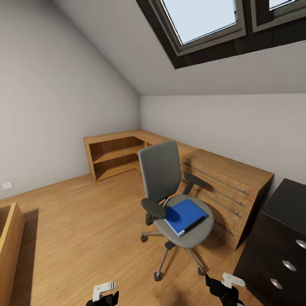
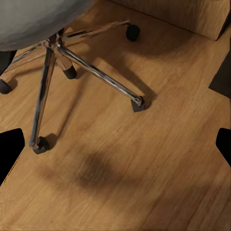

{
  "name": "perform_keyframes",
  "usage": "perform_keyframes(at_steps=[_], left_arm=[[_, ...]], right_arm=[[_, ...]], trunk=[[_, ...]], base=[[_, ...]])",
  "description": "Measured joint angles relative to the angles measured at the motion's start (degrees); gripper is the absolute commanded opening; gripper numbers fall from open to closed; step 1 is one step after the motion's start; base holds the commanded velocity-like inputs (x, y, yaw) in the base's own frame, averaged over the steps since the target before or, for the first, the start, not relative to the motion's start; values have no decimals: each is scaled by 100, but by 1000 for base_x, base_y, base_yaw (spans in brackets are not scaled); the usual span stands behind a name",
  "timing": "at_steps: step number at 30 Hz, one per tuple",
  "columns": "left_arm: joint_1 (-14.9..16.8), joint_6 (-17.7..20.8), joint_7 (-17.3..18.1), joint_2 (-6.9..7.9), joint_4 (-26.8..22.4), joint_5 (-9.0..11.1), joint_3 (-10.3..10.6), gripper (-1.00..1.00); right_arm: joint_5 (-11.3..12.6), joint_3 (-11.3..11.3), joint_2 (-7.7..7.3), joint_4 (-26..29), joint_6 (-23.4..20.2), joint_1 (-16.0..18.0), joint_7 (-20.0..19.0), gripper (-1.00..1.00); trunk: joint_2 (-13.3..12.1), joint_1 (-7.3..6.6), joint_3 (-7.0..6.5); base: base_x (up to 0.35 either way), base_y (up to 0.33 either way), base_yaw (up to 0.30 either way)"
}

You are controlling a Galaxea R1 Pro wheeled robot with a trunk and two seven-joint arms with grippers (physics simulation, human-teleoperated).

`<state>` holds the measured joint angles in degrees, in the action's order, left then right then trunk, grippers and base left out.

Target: In the bedroom, organize the workspace by keeping the computer under the desk, ensuring the monitor is on the desk, placing the keyboard on the desk next to the monitor, placing the mouse on the desk next to the keyboard, moving the folder from the swivel chair onto the desk next to the mouse, stacking the notebook on top of the folder with the pen on top of the notebook, and positioning the swivel chair next to the desk.

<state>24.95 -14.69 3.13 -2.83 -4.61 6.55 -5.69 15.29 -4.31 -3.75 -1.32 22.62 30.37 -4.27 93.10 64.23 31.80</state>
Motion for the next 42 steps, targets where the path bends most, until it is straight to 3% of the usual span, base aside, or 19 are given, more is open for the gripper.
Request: perform_keyframes(at_steps=[5,12,19,29,42], left_arm=[[-54,-158,-145,-161,162,-43,-53,100],[-69,-224,-172,-372,185,135,-137,100],[-71,-221,-164,-402,184,216,-210,100],[-72,-220,-162,-410,184,234,-227,100],[-73,-187,-171,-403,77,236,-237,100]], right_arm=[[-197,156,79,-57,-165,22,-147,100],[-113,168,93,44,-376,19,-378,100],[-86,166,112,66,-598,17,-608,100],[-76,167,120,71,-596,16,-931,100],[-78,161,150,66,-594,17,-1234,100]], trunk=[[-201,-110,-90],[-481,-264,-216],[-762,-417,-341],[-1163,-637,-521],[-1685,-923,-755]], base=[[0,0,0],[0,0,0],[0,0,-110],[0,0,-214],[0,0,-24]])
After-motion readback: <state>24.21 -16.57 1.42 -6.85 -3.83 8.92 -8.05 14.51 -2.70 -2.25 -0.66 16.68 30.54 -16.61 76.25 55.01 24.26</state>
